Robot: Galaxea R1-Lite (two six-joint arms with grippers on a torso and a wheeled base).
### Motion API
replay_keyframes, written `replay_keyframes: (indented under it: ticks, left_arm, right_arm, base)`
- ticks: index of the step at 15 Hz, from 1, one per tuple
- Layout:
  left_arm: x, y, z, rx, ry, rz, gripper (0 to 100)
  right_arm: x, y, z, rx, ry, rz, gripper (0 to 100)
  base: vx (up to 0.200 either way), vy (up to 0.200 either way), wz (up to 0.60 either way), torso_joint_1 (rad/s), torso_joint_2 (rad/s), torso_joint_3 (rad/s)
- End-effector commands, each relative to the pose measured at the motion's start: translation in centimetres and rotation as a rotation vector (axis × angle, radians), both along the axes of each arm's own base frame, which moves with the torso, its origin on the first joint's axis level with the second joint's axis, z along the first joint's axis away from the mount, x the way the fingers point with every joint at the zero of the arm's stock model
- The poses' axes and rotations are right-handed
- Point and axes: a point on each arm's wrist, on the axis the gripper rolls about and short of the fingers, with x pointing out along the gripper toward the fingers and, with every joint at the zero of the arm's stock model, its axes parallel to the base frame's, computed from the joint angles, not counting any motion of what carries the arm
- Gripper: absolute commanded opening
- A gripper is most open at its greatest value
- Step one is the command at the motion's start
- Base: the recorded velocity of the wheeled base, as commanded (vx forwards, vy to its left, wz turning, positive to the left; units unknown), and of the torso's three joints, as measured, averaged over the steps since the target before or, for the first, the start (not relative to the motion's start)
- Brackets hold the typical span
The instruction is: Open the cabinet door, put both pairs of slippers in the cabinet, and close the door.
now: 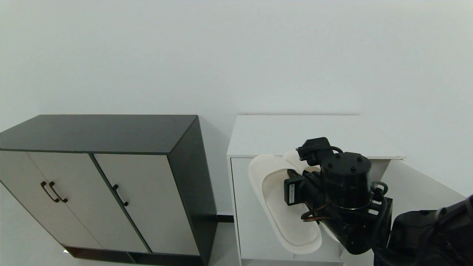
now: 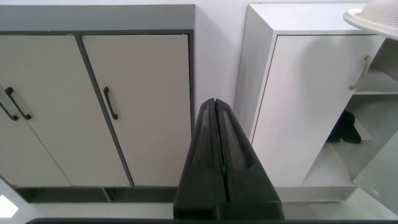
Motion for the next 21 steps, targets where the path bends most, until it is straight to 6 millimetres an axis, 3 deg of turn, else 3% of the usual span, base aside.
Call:
replay_keyframes:
  ticks: [1, 3, 21]
  left_arm:
    - [0.01, 0.00, 0.00, 0.000, 0.001, -0.001, 0]
    - [0.01, 0.00, 0.00, 0.001, 0.001, -0.001, 0]
    - [0.01, -0.01, 0.00, 0.001, 0.001, -0.003, 0]
  right_arm:
    - [0.04, 0.03, -0.04, -0.002, 0.000, 0.000, 0]
    - [0.01, 0.00, -0.03, -0.002, 0.000, 0.000, 0]
    - [-0.59, -0.30, -0.38, -0.017, 0.011, 0.008, 0]
  base:
    - [0.000, 0.000, 0.00, 0.000, 0.00, 0.000]
    - [0.000, 0.000, 0.00, 0.000, 0.00, 0.000]
    - [0.000, -0.200, 0.00, 0.003, 0.00, 0.003]
